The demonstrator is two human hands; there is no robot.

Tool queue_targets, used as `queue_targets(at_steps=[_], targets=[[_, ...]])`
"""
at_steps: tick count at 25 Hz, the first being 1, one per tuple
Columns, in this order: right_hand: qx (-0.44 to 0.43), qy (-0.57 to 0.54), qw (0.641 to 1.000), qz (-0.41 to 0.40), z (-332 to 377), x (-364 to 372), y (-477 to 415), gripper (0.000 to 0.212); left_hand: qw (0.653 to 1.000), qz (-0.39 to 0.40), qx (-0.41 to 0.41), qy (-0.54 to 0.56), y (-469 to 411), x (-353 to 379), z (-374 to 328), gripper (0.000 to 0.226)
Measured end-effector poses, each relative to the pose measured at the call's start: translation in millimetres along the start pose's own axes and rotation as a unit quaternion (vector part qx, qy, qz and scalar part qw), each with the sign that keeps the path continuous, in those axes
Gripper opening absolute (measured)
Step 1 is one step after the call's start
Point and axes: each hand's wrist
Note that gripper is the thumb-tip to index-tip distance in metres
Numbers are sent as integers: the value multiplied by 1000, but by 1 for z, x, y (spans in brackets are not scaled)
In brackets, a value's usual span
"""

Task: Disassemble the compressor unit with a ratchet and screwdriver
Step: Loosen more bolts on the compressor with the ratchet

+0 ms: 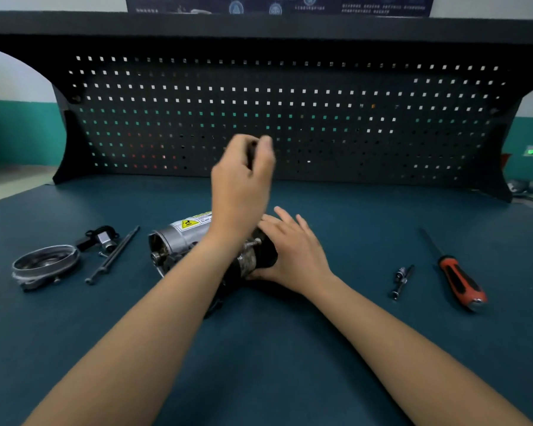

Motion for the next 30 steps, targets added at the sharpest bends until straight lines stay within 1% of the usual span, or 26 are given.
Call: queue_targets(at_steps=[2,4,7,8,9,10,11,12,13,14,15,16,17,18,19,20,21,22,23,24,25,26,28,29,30], targets=[[6,-16,999,-34,3,-2,2,88,994,-30,-106,26,-20,-5,15,30],[10,-13,999,-41,6,-4,5,89,977,-60,-198,55,-33,-12,34,30],[11,-25,999,-31,5,-1,4,91,926,-134,-337,107,-36,-20,56,29],[15,-38,999,-31,5,0,3,92,912,-147,-366,118,-35,-23,58,30],[18,-40,999,-31,4,2,4,92,906,-152,-378,111,-36,-24,59,31],[18,-42,998,-32,3,4,7,92,910,-152,-373,100,-36,-23,58,32],[22,-41,998,-34,2,6,9,92,924,-147,-341,85,-35,-19,54,33],[25,-40,998,-33,1,9,8,92,947,-137,-285,63,-32,-14,44,32],[26,-38,999,-29,-1,8,11,91,971,-118,-203,34,-25,-8,32,29],[14,-28,999,-31,5,7,8,88,992,-81,-99,8,-14,0,17,24],[-12,-39,998,-39,9,7,6,81,1000,-12,18,-21,2,6,5,20],[-46,-87,992,-84,15,3,8,65,986,79,133,-62,20,9,-4,20],[-64,-103,977,-173,16,0,10,40,952,167,235,-100,35,10,-8,24],[-37,-174,957,-229,20,2,15,25,912,242,306,-128,46,8,-8,26],[-15,-181,957,-228,14,2,18,40,883,292,336,-147,51,4,-5,27],[-25,-103,975,-198,10,-3,22,37,880,308,330,-147,51,-1,-3,24],[-12,-89,980,-177,7,-1,22,22,897,291,309,-127,46,-5,1,21],[26,-99,982,-158,7,4,18,43,923,248,276,-99,40,-8,2,18],[12,-55,992,-113,2,7,17,64,949,198,233,-74,31,-9,3,12],[2,-48,995,-82,4,8,10,74,971,155,176,-51,22,-10,4,4],[4,-48,997,-68,4,8,9,77,987,116,112,-26,12,-10,8,3],[5,-46,997,-61,9,3,8,76,996,84,42,3,2,-11,13,6],[7,-57,996,-74,8,4,11,76,993,16,-105,51,-17,-17,27,13],[6,-47,996,-81,7,3,13,76,982,-17,-175,62,-22,-21,36,17],[8,-37,996,-80,8,2,14,77,965,-41,-247,82,-26,-25,43,19]])
Point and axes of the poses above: each hand's wrist, its own y-axis away from the middle knuckle, its own x-axis out of the palm, z = x × y, and after that the axes turned 3 degrees about z, right-handed
